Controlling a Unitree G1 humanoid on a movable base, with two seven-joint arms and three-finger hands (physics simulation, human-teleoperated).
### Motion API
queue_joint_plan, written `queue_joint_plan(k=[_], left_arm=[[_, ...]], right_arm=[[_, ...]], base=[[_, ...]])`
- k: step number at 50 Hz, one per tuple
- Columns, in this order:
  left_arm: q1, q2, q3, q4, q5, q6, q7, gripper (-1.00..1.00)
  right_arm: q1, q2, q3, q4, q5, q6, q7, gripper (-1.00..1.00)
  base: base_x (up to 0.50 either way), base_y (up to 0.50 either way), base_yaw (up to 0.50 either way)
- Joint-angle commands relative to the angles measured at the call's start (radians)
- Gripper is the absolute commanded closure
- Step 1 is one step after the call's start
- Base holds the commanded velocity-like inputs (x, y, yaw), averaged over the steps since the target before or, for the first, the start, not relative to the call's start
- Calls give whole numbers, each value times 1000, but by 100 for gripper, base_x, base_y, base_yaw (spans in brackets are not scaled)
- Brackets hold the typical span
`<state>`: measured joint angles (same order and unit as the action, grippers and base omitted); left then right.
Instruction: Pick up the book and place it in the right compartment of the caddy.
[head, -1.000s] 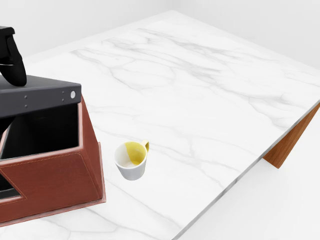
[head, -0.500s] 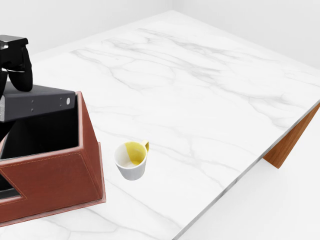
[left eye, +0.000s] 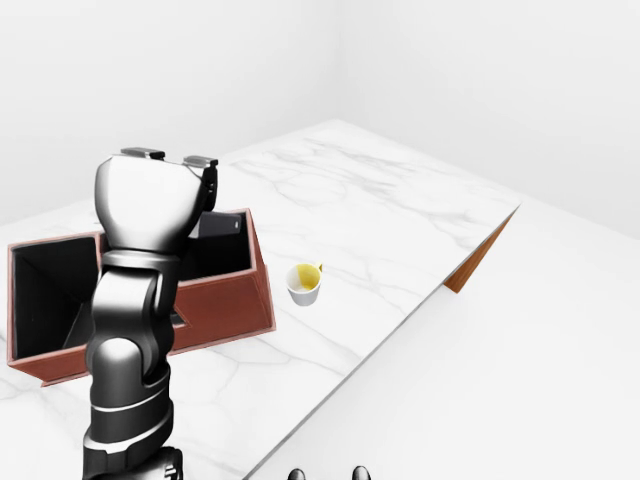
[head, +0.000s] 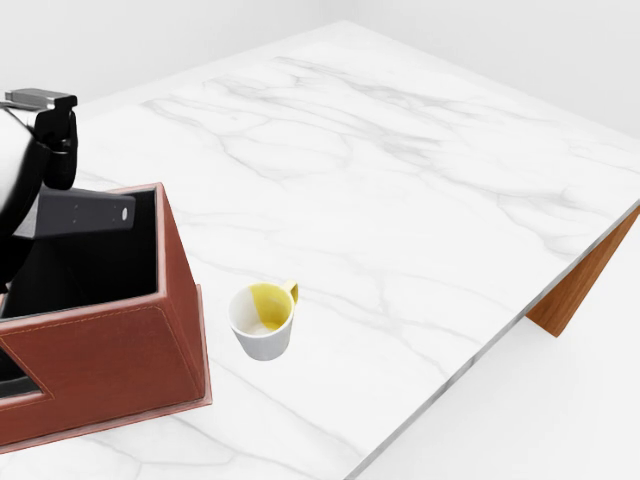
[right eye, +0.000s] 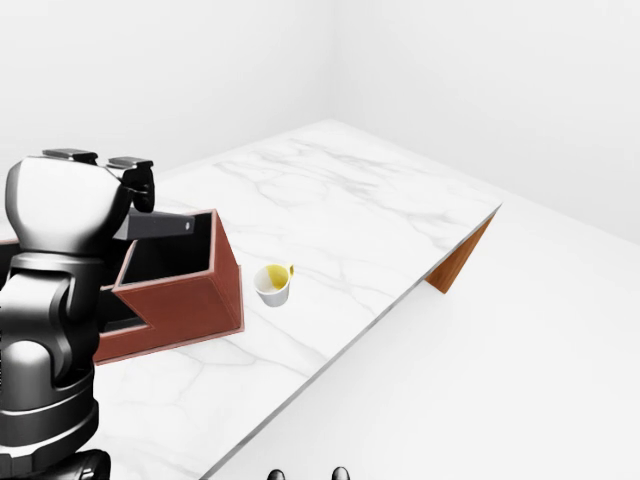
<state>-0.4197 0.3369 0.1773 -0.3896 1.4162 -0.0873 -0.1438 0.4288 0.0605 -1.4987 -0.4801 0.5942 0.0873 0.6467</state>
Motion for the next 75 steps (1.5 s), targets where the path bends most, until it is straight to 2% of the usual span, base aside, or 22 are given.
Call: queue_joint_plan(k=[1, 13, 30, 39, 41, 50, 57, 75], left_arm=[[-19, 10, 2, 35, 40, 0, 37, 100], [-24, -1, -23, 86, 107, 0, 67, 100], [-52, -7, -37, 128, 110, 0, 71, 100], [-65, -5, -55, 169, 168, 0, 79, 100], [-68, -1, -60, 184, 211, 0, 82, 100], [-67, -9, -65, 212, 201, 0, 87, 100], [-78, -15, -83, 260, 242, 0, 97, 100], [-76, -34, -110, 306, 263, 0, 95, 100]], right_arm=[[0, 2, 4, 4, -9, 0, 6, -100], [0, 5, 10, 8, -16, 0, 9, -100], [-2, 4, 7, 2, -20, 0, 3, -100], [1, -1, -1, -2, -13, 0, -4, -100], [-2, 0, 1, 0, -17, 0, -3, -100], [-3, 0, 9, 7, -22, 0, -3, -100], [-3, 1, 6, 6, -21, 0, 1, -100], [-2, -3, 8, 16, -22, 0, 0, -100]], base=[[0, 0, 0], [0, 0, 0], [0, 0, 0], [0, 0, 0], [0, 0, 0], [0, 0, 0], [0, 0, 0], [0, 0, 0]])
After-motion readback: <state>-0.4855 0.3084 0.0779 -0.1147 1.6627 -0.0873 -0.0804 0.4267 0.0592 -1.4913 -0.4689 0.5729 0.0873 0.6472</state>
